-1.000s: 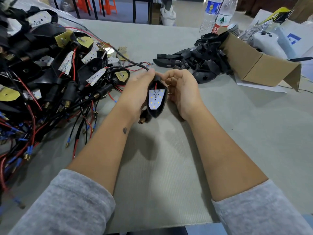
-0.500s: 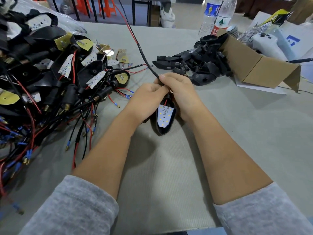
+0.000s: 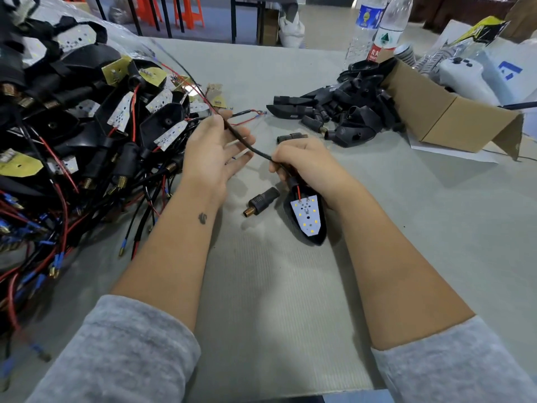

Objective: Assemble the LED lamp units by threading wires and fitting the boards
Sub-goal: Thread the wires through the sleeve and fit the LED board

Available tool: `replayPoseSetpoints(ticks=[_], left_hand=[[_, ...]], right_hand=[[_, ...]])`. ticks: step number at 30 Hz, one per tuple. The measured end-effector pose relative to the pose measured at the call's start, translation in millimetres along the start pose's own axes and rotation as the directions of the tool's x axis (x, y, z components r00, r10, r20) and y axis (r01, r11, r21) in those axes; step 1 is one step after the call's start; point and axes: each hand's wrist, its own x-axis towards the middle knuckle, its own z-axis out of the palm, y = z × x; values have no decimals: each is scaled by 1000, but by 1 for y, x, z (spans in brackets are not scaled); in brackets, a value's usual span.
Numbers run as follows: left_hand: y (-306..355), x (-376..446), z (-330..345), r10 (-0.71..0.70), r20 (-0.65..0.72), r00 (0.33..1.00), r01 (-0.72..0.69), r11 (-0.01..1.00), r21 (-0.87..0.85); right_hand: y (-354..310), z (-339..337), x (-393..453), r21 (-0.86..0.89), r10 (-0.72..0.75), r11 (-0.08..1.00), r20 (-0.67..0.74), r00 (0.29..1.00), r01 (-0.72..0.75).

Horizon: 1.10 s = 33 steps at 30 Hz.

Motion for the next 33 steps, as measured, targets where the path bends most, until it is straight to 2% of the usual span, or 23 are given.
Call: replayPoseSetpoints(ticks=[6, 15, 20, 23, 29, 33], left_hand=[[-4, 2, 1, -30, -37, 999, 27, 995, -94], [-9, 4, -1, 2, -132, 991, -35, 968, -248], [-6, 8, -2, 9, -177, 984, -58, 961, -269], [-6, 9, -1, 8, -165, 986, -51, 963, -263], [-4, 7, 2, -15, -218, 976, -57, 947, -317], [-4, 8, 3, -30, -208, 978, -29, 960, -277]], right_hand=[[4, -1, -3, -97, -61, 993, 64, 996, 67], [4, -7, -7, -61, -18, 998, 191, 981, 30], [4, -5, -8, 108, -21, 994, 192, 981, 0], [3, -4, -8, 16, -37, 999, 236, 971, 34], [-4, -9, -12, -172, 48, 985, 303, 952, 5], [-5, -3, -13, -277, -5, 956, 321, 947, 99]])
